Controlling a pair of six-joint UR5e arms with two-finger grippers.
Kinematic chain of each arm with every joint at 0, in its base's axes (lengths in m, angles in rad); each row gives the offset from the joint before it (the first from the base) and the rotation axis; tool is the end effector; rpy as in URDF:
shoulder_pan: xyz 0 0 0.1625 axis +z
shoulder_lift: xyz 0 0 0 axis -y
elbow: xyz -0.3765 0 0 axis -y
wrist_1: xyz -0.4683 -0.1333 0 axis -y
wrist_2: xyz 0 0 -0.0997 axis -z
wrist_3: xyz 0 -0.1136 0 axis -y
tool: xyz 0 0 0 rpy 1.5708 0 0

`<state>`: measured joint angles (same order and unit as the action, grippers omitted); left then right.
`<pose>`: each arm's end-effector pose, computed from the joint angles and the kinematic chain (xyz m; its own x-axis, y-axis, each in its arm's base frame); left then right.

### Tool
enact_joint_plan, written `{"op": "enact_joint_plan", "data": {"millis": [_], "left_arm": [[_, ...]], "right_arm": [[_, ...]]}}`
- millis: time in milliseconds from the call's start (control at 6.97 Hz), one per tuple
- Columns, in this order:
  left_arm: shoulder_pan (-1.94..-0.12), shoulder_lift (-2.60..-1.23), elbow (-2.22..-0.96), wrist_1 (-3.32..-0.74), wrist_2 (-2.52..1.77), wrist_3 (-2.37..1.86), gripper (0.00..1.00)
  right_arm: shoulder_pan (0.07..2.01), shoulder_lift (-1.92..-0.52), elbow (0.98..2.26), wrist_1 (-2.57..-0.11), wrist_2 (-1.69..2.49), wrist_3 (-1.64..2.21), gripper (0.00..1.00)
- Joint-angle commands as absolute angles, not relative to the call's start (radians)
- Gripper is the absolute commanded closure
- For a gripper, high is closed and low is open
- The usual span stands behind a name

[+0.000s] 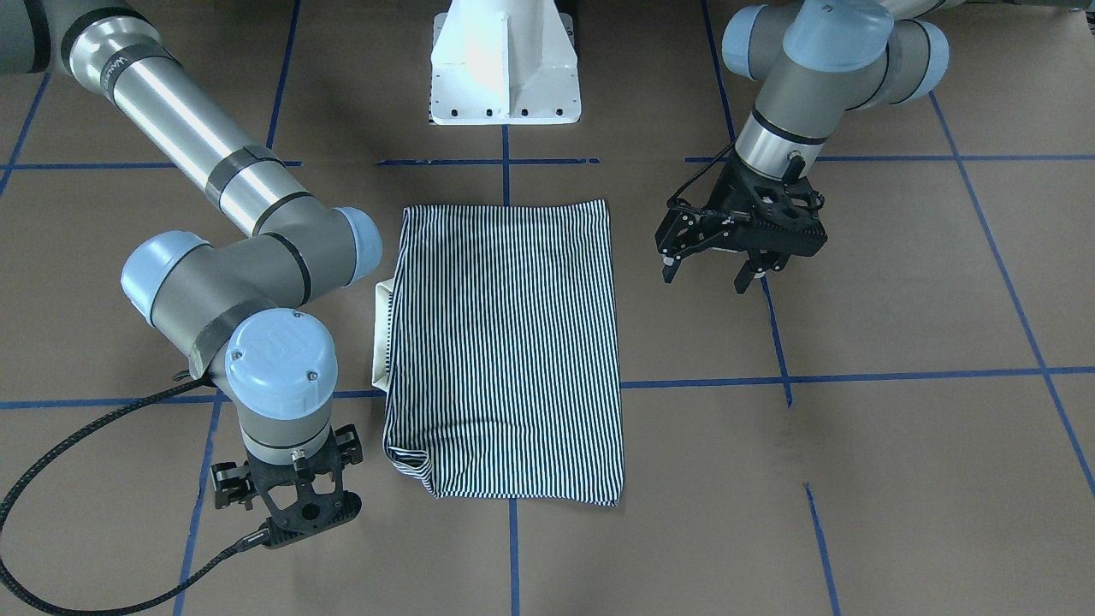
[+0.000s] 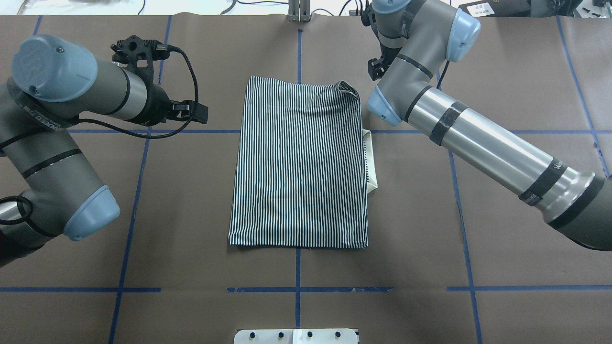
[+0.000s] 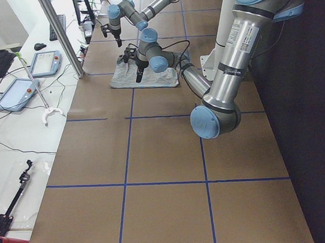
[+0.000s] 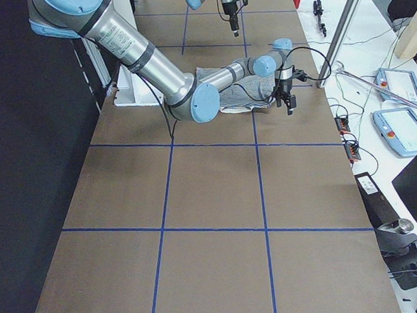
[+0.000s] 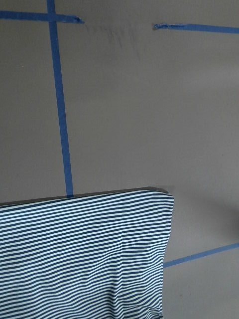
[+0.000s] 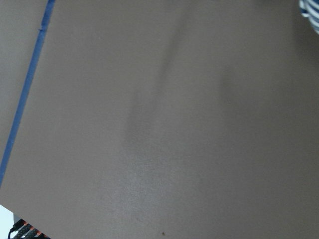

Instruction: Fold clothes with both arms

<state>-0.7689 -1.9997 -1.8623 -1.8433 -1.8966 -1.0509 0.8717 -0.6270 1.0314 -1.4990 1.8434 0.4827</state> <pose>0.4020 -0.5238 0.1712 0.5723 0.1012 -0.8138 0.2095 0.9414 0.2644 -0.4839 -0.7352 0.2507 0.8481 -0.3169 0.4247 0.2013 0.9341 0.2950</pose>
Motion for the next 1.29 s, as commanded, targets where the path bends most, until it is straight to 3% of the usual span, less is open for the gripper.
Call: {"op": "enact_joint_plan", "data": {"millis": [0, 717, 1147], "left_arm": [[-0.77, -2.005, -1.887, -1.836, -1.916, -1.092, 0.0], [-0.802, -2.006, -1.925, -1.833, -1.931, -1.091, 0.0], [-0.802, -2.011, -1.925, -1.833, -1.931, -1.092, 0.0]], "right_arm": [[0.823, -0.611, 1.051, -1.488, 1.872, 0.575, 0.0], [0.726, -0.505, 0.866, -1.355, 1.744, 0.641, 0.0], [0.771, -0.52, 0.856, -1.356, 1.706, 0.57, 0.0]]}}
